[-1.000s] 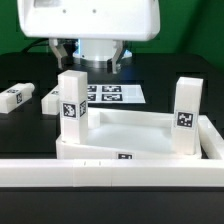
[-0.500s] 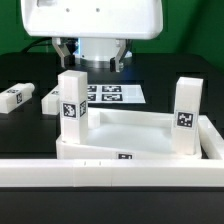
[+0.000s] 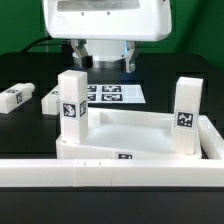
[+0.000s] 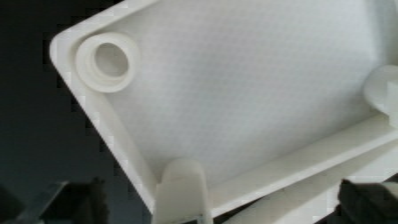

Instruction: Assemble desk

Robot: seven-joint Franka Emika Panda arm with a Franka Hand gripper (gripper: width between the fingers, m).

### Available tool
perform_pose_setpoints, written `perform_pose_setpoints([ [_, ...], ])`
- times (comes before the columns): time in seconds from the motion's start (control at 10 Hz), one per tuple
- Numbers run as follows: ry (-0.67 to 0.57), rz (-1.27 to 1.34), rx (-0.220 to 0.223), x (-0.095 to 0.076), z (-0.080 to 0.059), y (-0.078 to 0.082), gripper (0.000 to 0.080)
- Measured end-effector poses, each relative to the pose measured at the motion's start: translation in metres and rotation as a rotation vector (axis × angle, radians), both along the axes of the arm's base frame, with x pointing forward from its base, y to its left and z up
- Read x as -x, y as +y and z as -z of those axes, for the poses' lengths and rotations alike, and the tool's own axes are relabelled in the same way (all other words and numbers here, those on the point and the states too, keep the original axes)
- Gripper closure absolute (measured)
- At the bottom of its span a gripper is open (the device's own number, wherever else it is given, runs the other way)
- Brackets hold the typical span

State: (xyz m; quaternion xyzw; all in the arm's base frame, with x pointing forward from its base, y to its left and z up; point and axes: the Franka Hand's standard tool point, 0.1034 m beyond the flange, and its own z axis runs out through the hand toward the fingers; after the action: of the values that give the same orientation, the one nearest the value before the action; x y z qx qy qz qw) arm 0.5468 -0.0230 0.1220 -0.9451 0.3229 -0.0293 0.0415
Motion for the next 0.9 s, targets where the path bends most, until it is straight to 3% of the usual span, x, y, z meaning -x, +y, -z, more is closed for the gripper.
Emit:
perform_pose_setpoints([
  [0.3,0.012,0.186,-0.032,0.001,0.002,0.003,0.0151],
  [0.4,0.031,0.346,-0.064,0.004,0.008,0.003,0.0151],
  [0.6,0.036,0.523,-0.083,0.005,0.018,0.007,0.0151],
  [0.9,0.051,0.692,-0.111,0.005,0.019,0.011,0.0151],
])
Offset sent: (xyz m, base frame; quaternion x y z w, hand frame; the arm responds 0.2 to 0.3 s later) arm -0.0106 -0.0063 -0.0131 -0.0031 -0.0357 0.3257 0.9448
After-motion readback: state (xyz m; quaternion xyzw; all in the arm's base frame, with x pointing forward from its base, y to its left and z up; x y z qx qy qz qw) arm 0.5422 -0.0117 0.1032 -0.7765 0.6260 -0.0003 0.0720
